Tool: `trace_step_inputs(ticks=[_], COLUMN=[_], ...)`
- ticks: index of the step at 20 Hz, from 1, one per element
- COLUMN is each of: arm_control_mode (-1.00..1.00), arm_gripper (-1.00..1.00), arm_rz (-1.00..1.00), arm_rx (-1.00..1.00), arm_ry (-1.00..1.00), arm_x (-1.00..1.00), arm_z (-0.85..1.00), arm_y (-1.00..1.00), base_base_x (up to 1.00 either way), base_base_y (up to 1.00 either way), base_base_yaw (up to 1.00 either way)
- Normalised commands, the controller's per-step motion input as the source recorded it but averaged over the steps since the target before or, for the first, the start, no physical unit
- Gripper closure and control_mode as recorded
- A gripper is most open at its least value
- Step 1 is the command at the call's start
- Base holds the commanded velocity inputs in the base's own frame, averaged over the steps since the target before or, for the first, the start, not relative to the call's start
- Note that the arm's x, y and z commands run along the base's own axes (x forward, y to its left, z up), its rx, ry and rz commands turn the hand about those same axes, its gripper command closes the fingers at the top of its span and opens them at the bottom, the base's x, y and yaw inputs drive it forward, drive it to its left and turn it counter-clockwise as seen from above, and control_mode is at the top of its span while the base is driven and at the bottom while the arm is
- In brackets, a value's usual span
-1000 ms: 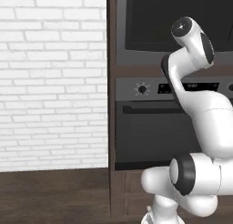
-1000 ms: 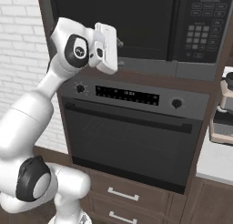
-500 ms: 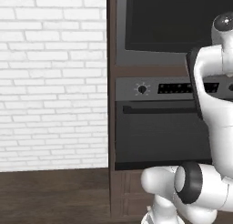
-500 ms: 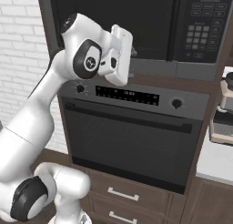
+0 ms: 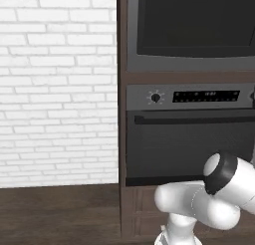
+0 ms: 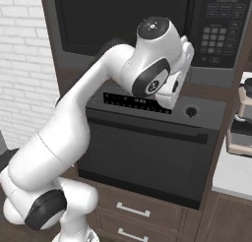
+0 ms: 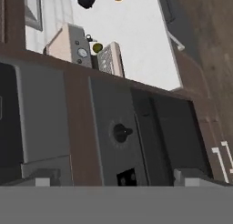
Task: Pick the onion from the sink and place it in the bowl. Then pick the bowl and place it in the microwave. Then close the microwave door and press the start button.
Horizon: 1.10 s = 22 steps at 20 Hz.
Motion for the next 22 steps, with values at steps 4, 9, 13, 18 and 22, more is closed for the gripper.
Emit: trace_step_inputs(ticks=[4,9,13,18,22], arm_control_mode=[-1.00,-1.00,-1.00,-1.00,-1.00], arm_gripper=[-1.00,-1.00,-1.00,-1.00,-1.00], arm_rz=[0.12,0.15,0.18,0.22,0.19], arm_rx=[0.32,0.29,0.26,0.21,0.14], arm_ry=[-0.45,-0.43,-0.23,-0.15,-0.01], arm_x=[0.00,0.14,0.57,0.51,0.36], arm_z=[-0.06,0.00,0.00,0.00,0.00], arm_y=[-0.72,-0.34,0.00,0.00,-0.04], base_base_x=[0.00,0.00,0.00,0.00,0.00], base_base_y=[0.00,0.00,0.00,0.00,0.00], base_base_yaw=[0.00,0.00,0.00,0.00,0.00])
